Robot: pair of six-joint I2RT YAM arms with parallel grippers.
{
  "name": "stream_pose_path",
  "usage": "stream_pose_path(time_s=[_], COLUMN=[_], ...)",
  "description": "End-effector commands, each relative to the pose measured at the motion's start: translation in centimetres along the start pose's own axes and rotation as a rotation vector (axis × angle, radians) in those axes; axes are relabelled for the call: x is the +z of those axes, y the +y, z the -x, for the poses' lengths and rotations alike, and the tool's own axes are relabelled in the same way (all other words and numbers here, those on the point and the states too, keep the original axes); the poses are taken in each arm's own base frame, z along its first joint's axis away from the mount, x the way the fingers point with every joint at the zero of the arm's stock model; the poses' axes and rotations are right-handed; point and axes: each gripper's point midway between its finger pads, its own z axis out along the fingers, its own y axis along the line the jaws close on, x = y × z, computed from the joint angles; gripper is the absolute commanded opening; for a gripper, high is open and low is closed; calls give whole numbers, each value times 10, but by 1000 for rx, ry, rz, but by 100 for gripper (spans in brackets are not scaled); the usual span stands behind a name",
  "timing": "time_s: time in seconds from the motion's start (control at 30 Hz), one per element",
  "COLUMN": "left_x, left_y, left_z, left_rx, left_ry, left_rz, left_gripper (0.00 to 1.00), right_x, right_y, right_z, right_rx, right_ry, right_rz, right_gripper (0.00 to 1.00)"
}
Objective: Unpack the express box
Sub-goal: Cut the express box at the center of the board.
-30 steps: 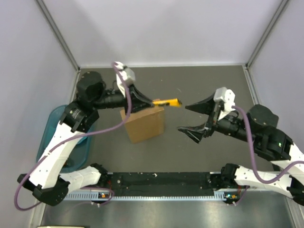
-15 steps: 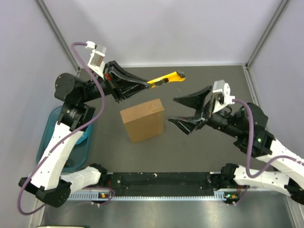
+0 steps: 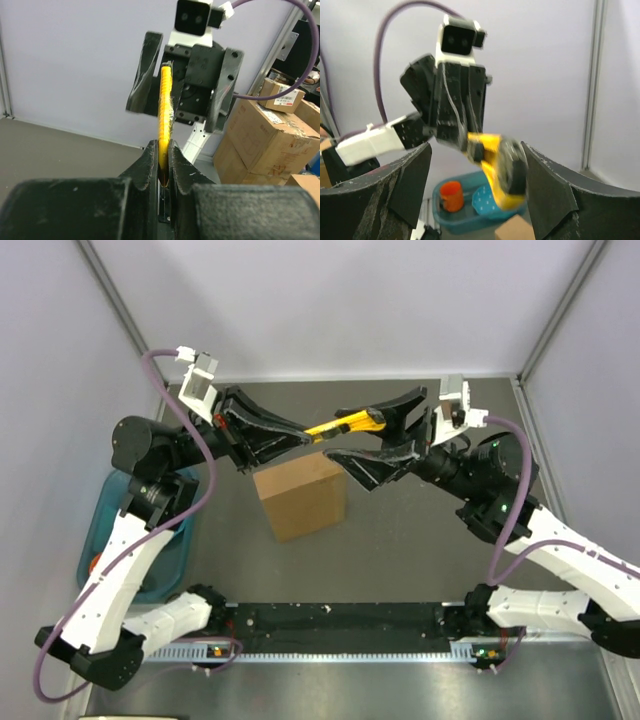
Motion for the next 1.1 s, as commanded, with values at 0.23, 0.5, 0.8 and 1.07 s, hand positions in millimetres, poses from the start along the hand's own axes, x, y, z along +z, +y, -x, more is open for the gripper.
stream_pose_path(time_s=[0.23,0.5,0.8,1.07], left_x=[0,-1,0,-3], left_y=[-2,-4,-3,-21], left_z=[3,12,28,63], left_rx=[44,55,55,139], left_ry=[-24,-54,-95,-155], left_rz=[-6,5,38,9], left_gripper=[0,0,0,0], right_x=[28,34,37,31], right_y=[13,8,14,13], right_z=[37,21,23,13], right_rx=[0,38,55,86], right_ry=[-134,-129,-206,-224], right_rz=[105,107,163,168], right_gripper=[61,63,53,56])
